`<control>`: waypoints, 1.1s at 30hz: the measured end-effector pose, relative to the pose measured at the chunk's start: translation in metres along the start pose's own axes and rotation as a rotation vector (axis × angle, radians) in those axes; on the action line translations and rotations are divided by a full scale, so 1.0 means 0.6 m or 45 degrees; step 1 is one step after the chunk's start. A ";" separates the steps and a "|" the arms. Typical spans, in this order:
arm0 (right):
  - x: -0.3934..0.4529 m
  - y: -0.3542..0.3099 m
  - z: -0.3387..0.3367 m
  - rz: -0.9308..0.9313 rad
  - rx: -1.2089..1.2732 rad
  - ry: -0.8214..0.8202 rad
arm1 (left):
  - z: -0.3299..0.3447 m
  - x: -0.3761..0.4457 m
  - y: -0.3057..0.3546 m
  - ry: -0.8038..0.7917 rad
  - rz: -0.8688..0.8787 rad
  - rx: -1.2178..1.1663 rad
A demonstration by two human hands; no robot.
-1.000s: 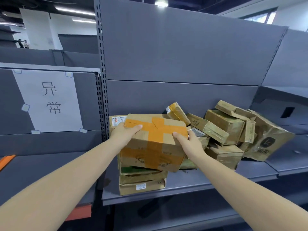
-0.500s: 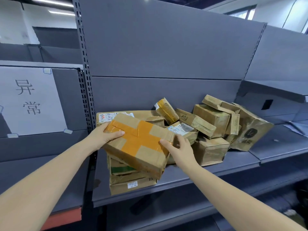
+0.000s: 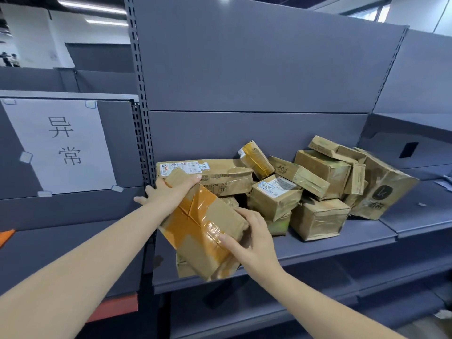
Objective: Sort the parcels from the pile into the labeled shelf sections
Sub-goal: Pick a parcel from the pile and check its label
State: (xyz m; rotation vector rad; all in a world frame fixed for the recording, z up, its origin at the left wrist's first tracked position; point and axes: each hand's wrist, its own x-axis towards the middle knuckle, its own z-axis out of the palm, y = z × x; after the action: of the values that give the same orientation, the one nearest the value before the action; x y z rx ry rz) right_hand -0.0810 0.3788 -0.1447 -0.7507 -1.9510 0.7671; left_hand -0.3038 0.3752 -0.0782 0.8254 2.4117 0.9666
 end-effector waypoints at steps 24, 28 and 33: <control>0.022 0.005 0.076 0.711 0.257 -0.575 | -0.021 0.005 -0.125 -0.129 0.115 -0.163; 0.022 -0.001 0.076 0.686 0.243 -0.564 | -0.028 -0.005 -0.117 -0.124 0.105 -0.169; 0.023 -0.008 0.070 0.676 0.227 -0.513 | -0.022 -0.011 -0.115 -0.119 0.084 -0.226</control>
State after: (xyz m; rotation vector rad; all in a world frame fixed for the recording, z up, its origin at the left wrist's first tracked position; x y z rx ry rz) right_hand -0.1253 0.3771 -0.1516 -1.0851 -2.0097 1.4882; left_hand -0.3319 0.3240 -0.1181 0.8693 2.1956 1.1227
